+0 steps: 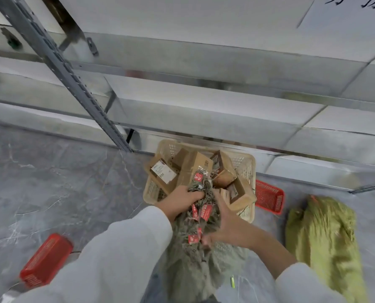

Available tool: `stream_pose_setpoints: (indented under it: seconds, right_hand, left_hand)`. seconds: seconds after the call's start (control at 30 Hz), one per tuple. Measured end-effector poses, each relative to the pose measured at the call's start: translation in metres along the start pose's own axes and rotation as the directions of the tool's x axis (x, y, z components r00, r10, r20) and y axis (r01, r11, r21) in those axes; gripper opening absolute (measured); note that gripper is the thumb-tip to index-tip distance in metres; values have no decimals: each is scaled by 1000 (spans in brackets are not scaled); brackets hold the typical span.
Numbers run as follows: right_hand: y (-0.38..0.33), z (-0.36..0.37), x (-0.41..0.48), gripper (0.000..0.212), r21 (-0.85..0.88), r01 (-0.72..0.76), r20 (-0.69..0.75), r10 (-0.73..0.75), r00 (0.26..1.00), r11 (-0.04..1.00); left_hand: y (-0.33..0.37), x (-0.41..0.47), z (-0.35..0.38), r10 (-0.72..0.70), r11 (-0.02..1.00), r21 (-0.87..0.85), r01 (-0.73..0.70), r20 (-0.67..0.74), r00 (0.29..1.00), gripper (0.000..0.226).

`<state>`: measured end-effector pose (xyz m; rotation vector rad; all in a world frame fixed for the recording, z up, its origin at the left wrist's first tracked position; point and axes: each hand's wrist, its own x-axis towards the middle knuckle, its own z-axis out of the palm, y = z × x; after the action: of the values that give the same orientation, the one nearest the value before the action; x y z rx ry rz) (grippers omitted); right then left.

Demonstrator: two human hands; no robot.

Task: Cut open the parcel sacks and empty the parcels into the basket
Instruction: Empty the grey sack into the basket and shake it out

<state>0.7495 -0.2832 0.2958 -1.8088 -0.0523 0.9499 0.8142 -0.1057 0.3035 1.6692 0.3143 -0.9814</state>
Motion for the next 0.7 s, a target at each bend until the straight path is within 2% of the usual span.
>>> stream_pose_setpoints:
  seconds: [0.03, 0.07, 0.1, 0.17, 0.2, 0.23, 0.27, 0.33, 0.4, 0.43, 0.5, 0.57, 0.6, 0.63, 0.67, 0.7]
  right_hand:
    - [-1, 5, 14, 147, -78, -43, -6, 43, 999, 996]
    - [-6, 10, 28, 151, -114, -84, -51, 79, 996, 990]
    - [-12, 13, 42, 144, -159, -114, -152, 90, 984, 981]
    - [-21, 8, 70, 90, -150, -202, -469, 110, 876, 968]
    - [-19, 3, 82, 64, -139, -269, -566, 147, 811, 953]
    - [-16, -4, 94, 47, -88, -324, -603, 208, 770, 942]
    - [-10, -14, 108, 37, -23, -362, -601, 276, 750, 932]
    - [-5, -34, 128, 28, 110, -346, -486, 354, 799, 932]
    - [-2, -55, 151, 26, 131, -275, -419, 304, 856, 953]
    - [2, -63, 166, 29, 134, -289, -379, 318, 869, 948]
    - [21, -83, 191, 30, 110, -383, -382, 395, 835, 917]
    - [45, -107, 213, 27, 155, -465, -483, 478, 734, 872]
    - [59, -119, 226, 29, 238, -483, -509, 531, 677, 843]
    - [70, -130, 241, 31, 319, -487, -509, 580, 636, 813]
    - [80, -139, 258, 32, 353, -492, -495, 605, 624, 796]
    - [90, -145, 277, 32, 337, -495, -492, 598, 632, 801]
  left_hand:
    - [2, 12, 0, -19, 1000, -11, 18, -24, 1000, 14]
    - [5, 23, 0, -27, 1000, -12, 26, -71, 997, 14]
    - [7, 34, 1, -40, 999, -20, 37, -122, 992, 17]
    - [13, 56, 1, -95, 994, -73, 83, -169, 981, 29]
    - [17, 68, 1, -122, 991, -78, 111, -156, 980, 34]
    - [22, 80, 0, -142, 989, -61, 135, -129, 981, 38]
    - [27, 94, -3, -160, 987, -44, 156, -101, 982, 43]
    - [30, 121, -10, -183, 983, -27, 182, -46, 982, 55]
    - [28, 142, -15, -168, 984, -62, 167, -5, 986, 60]
    - [28, 150, -18, -151, 987, -63, 151, -4, 989, 59]
    - [25, 169, -28, -64, 997, -52, 63, -17, 998, 74]
    - [18, 193, -45, 86, 994, -67, -87, -17, 996, 94]
    - [13, 206, -53, 161, 987, -17, -161, -16, 987, 97]
    - [8, 220, -59, 216, 971, 104, -216, 15, 976, 99]
    - [2, 234, -59, 245, 925, 284, -251, 59, 968, 95]
    - [-3, 252, -55, 284, 823, 491, -286, 81, 955, 89]
